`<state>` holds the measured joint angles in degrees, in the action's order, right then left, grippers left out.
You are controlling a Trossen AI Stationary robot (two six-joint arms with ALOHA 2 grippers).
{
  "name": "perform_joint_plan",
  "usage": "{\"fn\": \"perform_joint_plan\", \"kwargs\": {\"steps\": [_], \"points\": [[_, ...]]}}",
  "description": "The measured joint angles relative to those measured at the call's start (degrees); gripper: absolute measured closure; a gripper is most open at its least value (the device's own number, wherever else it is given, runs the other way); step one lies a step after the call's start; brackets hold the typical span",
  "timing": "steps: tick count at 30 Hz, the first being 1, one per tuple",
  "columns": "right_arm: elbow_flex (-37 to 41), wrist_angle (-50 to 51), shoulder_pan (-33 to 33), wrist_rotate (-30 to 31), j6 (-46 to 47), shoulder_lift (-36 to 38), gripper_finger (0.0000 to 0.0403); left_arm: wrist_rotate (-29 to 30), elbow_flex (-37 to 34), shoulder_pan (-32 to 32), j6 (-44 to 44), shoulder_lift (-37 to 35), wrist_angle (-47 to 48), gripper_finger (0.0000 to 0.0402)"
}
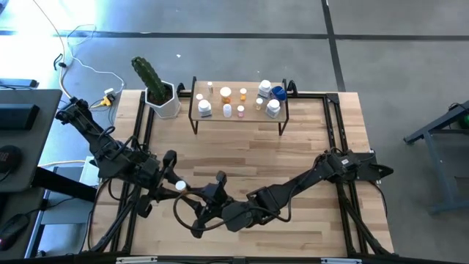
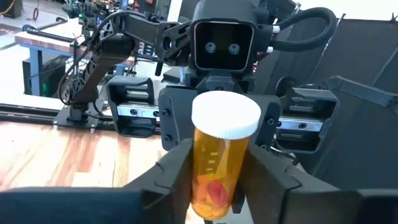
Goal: Pick and place medicine bottles onto shelf by color
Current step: Put the small orange pill bottle on the shelf
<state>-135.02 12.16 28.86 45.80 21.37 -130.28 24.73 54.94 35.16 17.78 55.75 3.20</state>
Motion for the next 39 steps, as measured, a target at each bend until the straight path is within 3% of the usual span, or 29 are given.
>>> {"fn": "perform_joint_plan", "kwargs": {"steps": [9, 21, 39], "points": [[0.0, 0.1, 0.0, 0.6, -0.9, 0.0, 0.0309, 0.0, 0.0, 0.0, -1.6, 0.0, 0.0, 0.0315], [0.1, 5.2, -1.2, 1.2, -0.7, 0.2, 0.0231, 5.4, 0.0, -0.6, -4.9, 0.0, 4.1, 0.0314], [0.1, 27.5, -6.4, -0.3, 7.1, 7.4, 0.0219, 5.6, 0.0, -15.1, -9.7, -1.8, 6.3, 0.0314]]}}
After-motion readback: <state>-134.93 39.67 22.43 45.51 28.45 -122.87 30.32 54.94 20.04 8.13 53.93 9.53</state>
